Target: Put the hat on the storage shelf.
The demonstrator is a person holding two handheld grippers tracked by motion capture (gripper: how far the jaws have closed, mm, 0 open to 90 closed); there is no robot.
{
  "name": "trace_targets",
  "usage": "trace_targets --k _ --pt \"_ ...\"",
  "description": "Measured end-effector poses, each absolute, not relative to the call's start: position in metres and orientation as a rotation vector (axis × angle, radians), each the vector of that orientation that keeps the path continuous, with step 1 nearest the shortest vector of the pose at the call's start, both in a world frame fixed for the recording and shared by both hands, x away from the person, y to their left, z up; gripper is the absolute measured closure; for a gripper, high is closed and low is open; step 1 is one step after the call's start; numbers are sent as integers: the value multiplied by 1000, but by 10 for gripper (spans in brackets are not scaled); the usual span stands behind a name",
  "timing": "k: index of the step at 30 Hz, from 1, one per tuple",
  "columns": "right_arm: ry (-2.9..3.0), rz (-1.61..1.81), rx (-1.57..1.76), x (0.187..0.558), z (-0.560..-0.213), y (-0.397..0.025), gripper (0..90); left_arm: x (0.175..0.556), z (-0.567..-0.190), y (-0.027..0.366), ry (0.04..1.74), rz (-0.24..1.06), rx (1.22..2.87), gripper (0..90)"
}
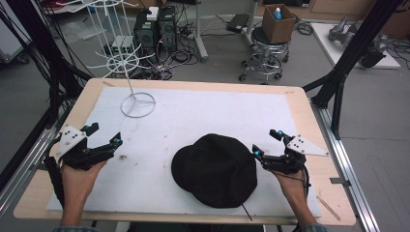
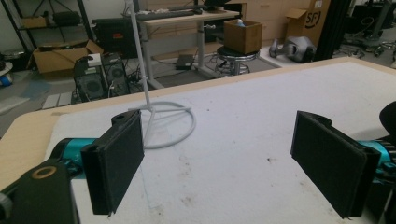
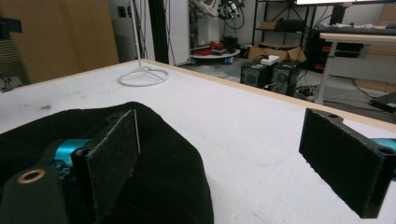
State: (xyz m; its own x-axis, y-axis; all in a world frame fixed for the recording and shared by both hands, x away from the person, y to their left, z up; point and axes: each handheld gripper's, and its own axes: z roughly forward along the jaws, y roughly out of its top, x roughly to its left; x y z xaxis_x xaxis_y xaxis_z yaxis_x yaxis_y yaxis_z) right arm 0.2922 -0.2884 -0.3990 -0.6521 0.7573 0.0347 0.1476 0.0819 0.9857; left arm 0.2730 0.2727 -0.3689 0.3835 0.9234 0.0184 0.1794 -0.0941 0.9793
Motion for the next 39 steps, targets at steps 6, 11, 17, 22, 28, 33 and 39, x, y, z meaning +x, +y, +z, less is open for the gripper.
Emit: trace_targets --k 6,11,17,22,28,33,39 --pt "1879 1621 872 291 -398 -286 114 272 -368 274 1029 862 1543 175" --pt "1885 1633 848 290 -397 -285 114 272 -368 274 1033 860 1550 175" --pt "1897 1635 822 289 -396 -281 113 272 -368 273 1029 859 1552 175" --pt "1931 1661 791 287 -396 -277 114 273 -368 273 1029 857 1558 175" --pt "1988 1733 707 285 -396 -270 114 273 -368 273 1032 859 1556 175" --pt "2073 1786 599 283 -397 -261 114 273 -368 273 1033 856 1556 175" --pt "2168 1789 504 283 -401 -251 114 273 -368 274 1035 856 1555 176"
